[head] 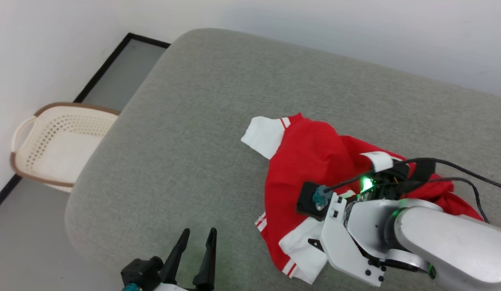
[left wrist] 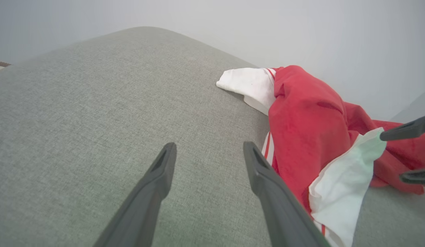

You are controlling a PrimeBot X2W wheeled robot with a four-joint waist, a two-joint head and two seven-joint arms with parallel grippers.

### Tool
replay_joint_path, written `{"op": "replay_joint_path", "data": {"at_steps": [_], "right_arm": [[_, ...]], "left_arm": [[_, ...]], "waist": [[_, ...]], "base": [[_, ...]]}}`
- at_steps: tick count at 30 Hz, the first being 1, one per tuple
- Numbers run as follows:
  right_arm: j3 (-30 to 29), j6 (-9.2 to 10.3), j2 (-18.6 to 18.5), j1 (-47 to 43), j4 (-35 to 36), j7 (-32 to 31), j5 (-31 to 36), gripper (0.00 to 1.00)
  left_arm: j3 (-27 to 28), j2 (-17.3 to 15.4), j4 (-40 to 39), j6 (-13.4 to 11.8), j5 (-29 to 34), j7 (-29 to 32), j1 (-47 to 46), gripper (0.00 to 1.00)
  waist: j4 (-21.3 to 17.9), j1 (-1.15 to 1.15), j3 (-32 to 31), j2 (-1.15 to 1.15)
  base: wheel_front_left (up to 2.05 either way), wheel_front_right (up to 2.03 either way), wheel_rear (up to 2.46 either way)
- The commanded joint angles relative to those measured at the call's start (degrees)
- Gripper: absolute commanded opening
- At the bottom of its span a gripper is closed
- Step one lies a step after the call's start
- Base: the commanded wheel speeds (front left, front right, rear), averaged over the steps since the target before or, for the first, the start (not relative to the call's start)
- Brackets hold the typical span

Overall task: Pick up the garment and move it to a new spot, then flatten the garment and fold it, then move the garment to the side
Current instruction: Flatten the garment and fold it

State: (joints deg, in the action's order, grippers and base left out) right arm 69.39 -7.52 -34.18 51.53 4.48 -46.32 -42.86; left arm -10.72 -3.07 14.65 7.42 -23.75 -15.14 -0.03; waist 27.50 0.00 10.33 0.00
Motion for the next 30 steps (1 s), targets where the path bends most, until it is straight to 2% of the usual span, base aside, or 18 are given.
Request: {"op": "replay_joint_path", "data": {"at_steps": [1,7,10,15,27,28,29,30], "right_arm": [[1.12,0.06,0.06,1.59,-0.32,0.25,-0.44,1.0],[4.04,0.06,0.18,5.34,-2.21,-1.03,-0.59,1.0],[4.09,0.07,0.51,3.88,-0.44,-5.05,1.62,1.0],[4.04,0.06,0.28,2.6,1.05,-7.51,2.92,1.0],[4.03,0.06,-0.61,2.99,0.3,-6.98,5.9,1.0],[4.03,0.06,-0.6,2.98,0.08,-6.8,5.82,0.82],[4.03,0.06,-0.62,2.89,-0.06,-7.06,5.81,0.46],[4.03,0.06,-0.63,2.89,-0.03,-7.24,5.89,0.34]], "left_arm": [[-0.07,0.11,0.04,0.1,-0.4,0.01,-0.03,1.0],[-0.75,0.22,-0.34,0.1,-1.88,0.01,-0.34,1.0],[-0.93,0.17,-0.61,0.06,-2.92,0.01,-0.62,1.0],[-0.94,0.19,-0.94,0.05,-3.86,0.01,-0.98,1.0],[-2.34,0.2,-1.15,-0.17,-5.84,0.01,-2.66,1.0],[-2.38,0.2,-1.13,-0.17,-5.99,0.01,-2.79,1.0],[-2.43,0.2,-1.03,-0.17,-6.09,0.01,-2.92,1.0],[-2.47,0.2,-0.95,-0.16,-6.14,0.01,-3.07,1.0]], "waist": [[1.06,0.0,0.23,0.0],[1.88,0.0,1.47,0.0],[2.2,0.0,2.3,0.0],[2.44,0.0,3.33,0.0],[2.96,0.0,6.37,0.0],[2.98,0.0,6.55,0.0],[3.0,0.0,6.69,0.0],[3.03,0.0,6.84,0.0]], "base": [[0.0,0.0,0.0],[0.0,0.0,0.0],[0.0,0.0,0.0],[0.0,0.0,0.0],[0.0,0.0,0.0],[0.0,0.0,0.0],[0.0,0.0,0.0],[0.0,0.0,0.0]]}}
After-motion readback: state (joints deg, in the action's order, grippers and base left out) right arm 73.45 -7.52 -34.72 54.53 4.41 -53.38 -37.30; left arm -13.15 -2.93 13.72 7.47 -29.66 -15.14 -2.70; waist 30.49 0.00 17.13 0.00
